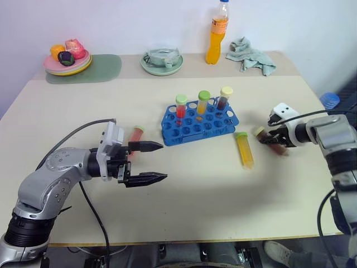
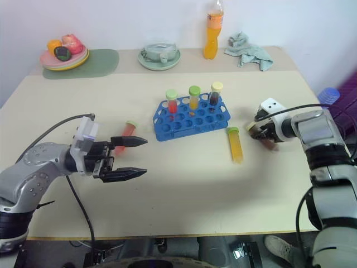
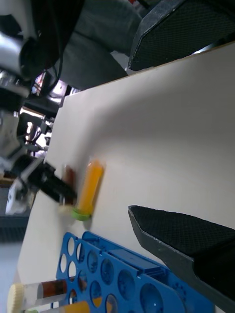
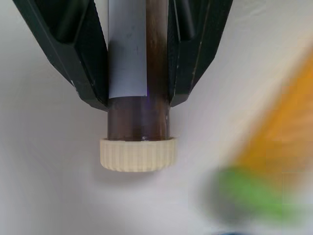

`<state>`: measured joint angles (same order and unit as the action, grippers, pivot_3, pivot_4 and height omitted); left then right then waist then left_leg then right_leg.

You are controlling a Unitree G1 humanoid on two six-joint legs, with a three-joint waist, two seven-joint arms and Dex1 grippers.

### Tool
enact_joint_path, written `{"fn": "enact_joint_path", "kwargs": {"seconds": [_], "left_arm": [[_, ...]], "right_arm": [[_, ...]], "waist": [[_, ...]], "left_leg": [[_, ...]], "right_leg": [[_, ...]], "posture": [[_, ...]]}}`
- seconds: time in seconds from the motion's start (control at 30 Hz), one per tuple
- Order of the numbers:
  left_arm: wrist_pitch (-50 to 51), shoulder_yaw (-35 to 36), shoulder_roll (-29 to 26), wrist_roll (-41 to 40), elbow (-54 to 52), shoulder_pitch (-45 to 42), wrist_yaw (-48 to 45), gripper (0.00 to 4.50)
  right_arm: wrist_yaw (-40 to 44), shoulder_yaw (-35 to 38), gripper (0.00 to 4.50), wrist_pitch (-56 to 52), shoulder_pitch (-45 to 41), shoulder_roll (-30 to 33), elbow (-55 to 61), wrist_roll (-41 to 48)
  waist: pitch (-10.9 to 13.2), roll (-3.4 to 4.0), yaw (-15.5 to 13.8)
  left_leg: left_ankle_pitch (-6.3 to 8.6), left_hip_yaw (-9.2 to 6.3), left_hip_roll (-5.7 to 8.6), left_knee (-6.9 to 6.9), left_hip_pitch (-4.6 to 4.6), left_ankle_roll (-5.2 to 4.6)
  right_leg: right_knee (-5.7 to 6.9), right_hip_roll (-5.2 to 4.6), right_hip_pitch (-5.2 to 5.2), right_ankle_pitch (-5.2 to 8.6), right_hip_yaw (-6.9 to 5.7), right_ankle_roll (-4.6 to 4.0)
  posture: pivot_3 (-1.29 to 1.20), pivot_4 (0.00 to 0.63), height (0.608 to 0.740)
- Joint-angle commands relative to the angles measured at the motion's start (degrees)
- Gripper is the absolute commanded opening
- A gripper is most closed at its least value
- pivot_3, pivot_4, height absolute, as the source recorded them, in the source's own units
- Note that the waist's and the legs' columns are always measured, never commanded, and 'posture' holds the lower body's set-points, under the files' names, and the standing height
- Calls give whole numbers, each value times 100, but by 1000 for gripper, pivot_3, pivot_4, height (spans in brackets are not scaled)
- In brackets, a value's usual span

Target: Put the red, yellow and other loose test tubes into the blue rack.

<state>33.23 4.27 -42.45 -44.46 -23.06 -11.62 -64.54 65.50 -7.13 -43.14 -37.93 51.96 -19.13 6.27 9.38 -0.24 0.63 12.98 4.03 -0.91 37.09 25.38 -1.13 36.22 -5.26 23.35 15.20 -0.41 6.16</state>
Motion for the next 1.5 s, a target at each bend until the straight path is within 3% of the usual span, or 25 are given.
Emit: {"fn": "enact_joint_path", "kwargs": {"seconds": [0.03, 0.13, 0.27, 0.37, 0.5, 0.67, 0.9, 1.2, 1.5], "left_arm": [[-76, 260, 82, -102, 38, 120, 120, 4500], [-114, 356, 144, -79, 188, 204, 154, 4500], [-191, 537, 170, -50, 408, 274, 170, 4500], [-271, 571, 214, -6, 504, 264, 170, 4500], [-328, 580, 301, -15, 558, 224, 242, 4500], [-329, 700, 300, -73, 543, 256, 317, 4500], [-307, 845, 291, -122, 383, 450, 393, 4500], [-306, 991, 266, -118, 357, 547, 406, 4500], [-283, 940, 258, -123, 350, 463, 389, 4500]], "right_arm": [[146, 1155, 1367, -492, 440, -93, 2041, 1236], [-341, 1713, 1367, -768, 706, -670, 2853, 1867], [-1717, 2162, 1367, 880, 1012, -2626, 2993, 1940], [-2297, 2040, 1367, 2659, 1031, -3500, 2274, 1433], [-3252, 2106, 1367, 4679, 629, -4154, 507, 855], [-3774, 2173, 1367, 6549, 152, -4240, -1490, 538], [-3672, 2155, 1367, 7347, -86, -4245, -2676, 659], [-3372, 1955, 1367, 7210, 331, -4508, -1993, 995], [-3382, 1907, 1367, 7161, 306, -4433, -2131, 970]], "waist": [[0, 1, 24], [0, -3, 31], [-12, -25, 17], [-9, -20, -8], [-9, -20, 30], [-6, -15, 42], [-6, -15, 76], [-7, -15, 82], [-7, -15, 168]], "left_leg": [[0, 0, -3, -1, -1, 0], [0, -1, -16, 2, -9, 1], [-2, -2, -34, 1, -13, 9], [-4, 3, -22, 0, -4, 12], [-3, 10, -4, 3, -5, 8], [-5, 10, -6, -4, -7, 11], [-7, 11, -17, -5, -23, 14], [-8, 9, -24, -11, -39, 18], [-7, 8, -21, -24, -45, 27]], "right_leg": [[0, 2, -1, -1, 0, 2], [3, 13, -5, -5, 3, 8], [1, 26, -9, 5, 3, -11], [2, 18, 0, 4, 4, -9], [1, 5, -2, -4, 6, 3], [4, 9, 0, -6, 7, 5], [10, 18, -11, -7, 8, 6], [12, 15, -25, -5, 10, 3], [12, -12, -24, 3, 10, -16]], "posture": [[0, 150, 740], [0, 150, 740], [0, 150, 740], [0, 150, 740], [0, 150, 740], [0, 150, 740], [0, 150, 740], [0, 150, 740], [0, 150, 740]]}}
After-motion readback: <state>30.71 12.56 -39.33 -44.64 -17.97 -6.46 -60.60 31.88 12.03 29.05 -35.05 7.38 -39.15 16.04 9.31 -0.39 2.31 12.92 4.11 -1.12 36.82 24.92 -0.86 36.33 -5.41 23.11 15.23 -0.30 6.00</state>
